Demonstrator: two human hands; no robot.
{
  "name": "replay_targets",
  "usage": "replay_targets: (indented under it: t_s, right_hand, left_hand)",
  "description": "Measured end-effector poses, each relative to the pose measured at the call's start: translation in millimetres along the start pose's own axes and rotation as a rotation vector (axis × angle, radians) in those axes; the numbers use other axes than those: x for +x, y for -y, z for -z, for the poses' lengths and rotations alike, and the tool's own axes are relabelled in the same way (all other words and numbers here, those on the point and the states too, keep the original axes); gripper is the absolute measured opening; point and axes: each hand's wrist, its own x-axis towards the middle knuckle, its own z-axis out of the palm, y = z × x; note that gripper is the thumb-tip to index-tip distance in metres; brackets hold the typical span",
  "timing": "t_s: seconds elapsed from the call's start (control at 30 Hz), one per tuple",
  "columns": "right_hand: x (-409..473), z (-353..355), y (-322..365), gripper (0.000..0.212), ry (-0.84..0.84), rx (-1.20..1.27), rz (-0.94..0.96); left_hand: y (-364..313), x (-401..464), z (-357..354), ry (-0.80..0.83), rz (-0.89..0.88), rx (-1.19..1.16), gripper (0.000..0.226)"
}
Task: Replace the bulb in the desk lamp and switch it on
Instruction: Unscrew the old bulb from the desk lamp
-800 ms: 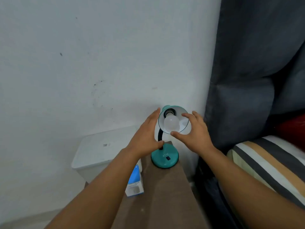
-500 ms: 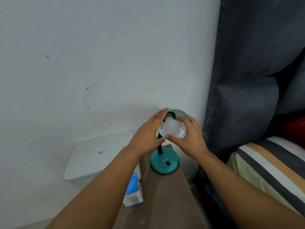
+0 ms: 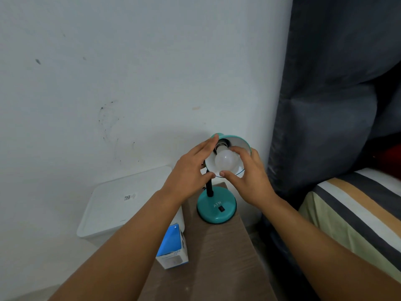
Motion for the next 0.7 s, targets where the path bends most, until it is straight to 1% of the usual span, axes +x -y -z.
replay_targets:
  t_s: [0.13, 0.27, 0.33, 0.4, 0.5, 0.6, 0.7]
  right_hand:
    - [-0.9, 2.5, 2.0, 0.064, 0.054, 0.032, -0.002]
    - [-3.0, 2.3, 5.2, 0.083, 0.036, 0.077, -0.019]
    - [-3.6, 1.5, 6.7, 0.087, 0.017, 0.094, -0.047]
    - [-2.9, 0.5, 6.8, 0.082, -0.024, 0.081, -0.065]
    - [-1.9, -1.7, 5.5, 0.07, -0.061, 0.063, -0.087]
    - [-3.0, -2.9, 4.6, 0.063, -0.033, 0.084, -0.061]
    - [-4.3, -2.3, 6.6, 0.059, -0.01, 0.113, -0.034]
  left_hand:
    - [-1.7, -2.1, -0.1, -0.003, -0.006, -0.034, 0.093]
    - [-3.7, -2.8, -1.7, -0.001, -0.002, -0.043, 0.094]
    - [-4.4, -3.5, -2.1, 0.0, 0.01, -0.042, 0.094]
    - [-5.9, -3.4, -2.3, 0.004, 0.008, -0.038, 0.092]
    - [-6.0, -1.7, -1.9, 0.015, 0.005, -0.026, 0.092]
    - [-4.4, 0.2, -1.4, 0.016, 0.009, -0.018, 0.097]
    - [-4.3, -0.4, -1.9, 0.012, 0.007, -0.022, 0.096]
